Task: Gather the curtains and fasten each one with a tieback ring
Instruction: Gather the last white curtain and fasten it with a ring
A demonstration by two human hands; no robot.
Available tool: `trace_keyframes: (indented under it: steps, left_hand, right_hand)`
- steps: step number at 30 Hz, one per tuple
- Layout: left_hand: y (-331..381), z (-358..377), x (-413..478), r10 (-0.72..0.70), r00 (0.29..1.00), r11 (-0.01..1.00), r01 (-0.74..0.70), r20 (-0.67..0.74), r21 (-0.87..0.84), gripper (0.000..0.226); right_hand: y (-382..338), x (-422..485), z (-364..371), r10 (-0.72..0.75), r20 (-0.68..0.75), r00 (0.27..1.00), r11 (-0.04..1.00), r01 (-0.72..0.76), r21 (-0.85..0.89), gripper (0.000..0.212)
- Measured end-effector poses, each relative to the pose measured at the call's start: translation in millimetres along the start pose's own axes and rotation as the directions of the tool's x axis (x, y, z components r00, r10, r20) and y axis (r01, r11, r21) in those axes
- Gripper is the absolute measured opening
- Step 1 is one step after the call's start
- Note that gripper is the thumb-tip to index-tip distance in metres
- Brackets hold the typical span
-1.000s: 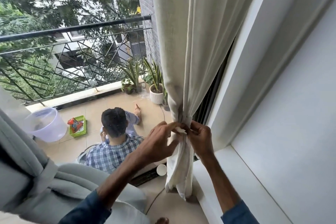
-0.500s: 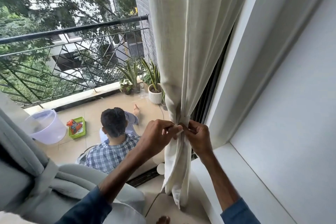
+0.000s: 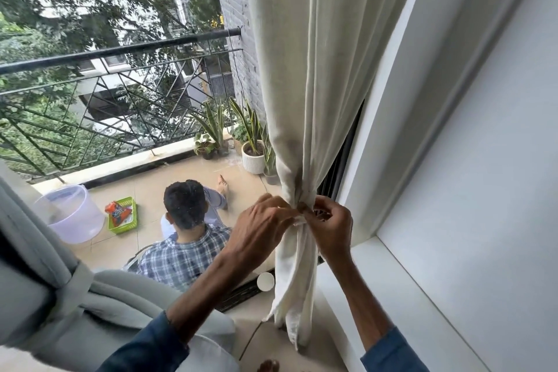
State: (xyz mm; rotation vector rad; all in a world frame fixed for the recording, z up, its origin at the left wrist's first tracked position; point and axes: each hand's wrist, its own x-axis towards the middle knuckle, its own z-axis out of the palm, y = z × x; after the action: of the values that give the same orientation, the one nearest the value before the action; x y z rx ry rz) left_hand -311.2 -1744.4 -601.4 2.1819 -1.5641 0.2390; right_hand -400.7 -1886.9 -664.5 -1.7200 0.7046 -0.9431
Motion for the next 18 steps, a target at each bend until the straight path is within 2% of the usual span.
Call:
trace_keyframes:
  steps: [3, 6, 9, 11, 16, 18]
  left_hand:
    - [1.2, 0.7, 2.0, -0.064, 0.998, 0.990, 0.064, 0.005, -0.129, 0.018]
    - [2.6, 0.2, 10.9, -0.138, 0.990, 0.957, 0.131, -0.007, -0.258, 0.015]
    - [1.4, 1.7, 17.3, -0.190, 0.982, 0.921, 0.177, -0.005, -0.347, 0.016]
    - [-0.7, 4.8, 18.9, -0.217, 0.976, 0.900, 0.204, 0.010, -0.384, 0.017]
    - [-7.5, 10.2, 23.2, -0.290, 0.956, 0.882, 0.251, -0.040, -0.400, 0.021]
    - [-8.3, 10.4, 25.6, -0.304, 0.952, 0.877, 0.262, -0.043, -0.403, 0.019]
  right_hand:
    - [-0.6, -4.9, 1.0, -0.010, -0.059, 0.998, 0.998, 0.014, 0.067, 0.042]
    - [-0.1, -7.3, 1.9, -0.060, -0.072, 0.996, 0.998, 0.062, 0.021, 0.034]
    - [0.6, -9.4, -0.5, -0.069, 0.015, 0.998, 0.994, 0.068, 0.085, 0.017]
    - [1.0, -10.5, -3.2, -0.063, 0.093, 0.994, 0.988, 0.049, 0.145, 0.014]
    - [3.1, -11.6, -10.9, -0.038, 0.203, 0.978, 0.967, -0.014, 0.253, 0.021]
    - [3.5, -13.1, -11.8, -0.075, 0.211, 0.975, 0.971, 0.023, 0.238, 0.028]
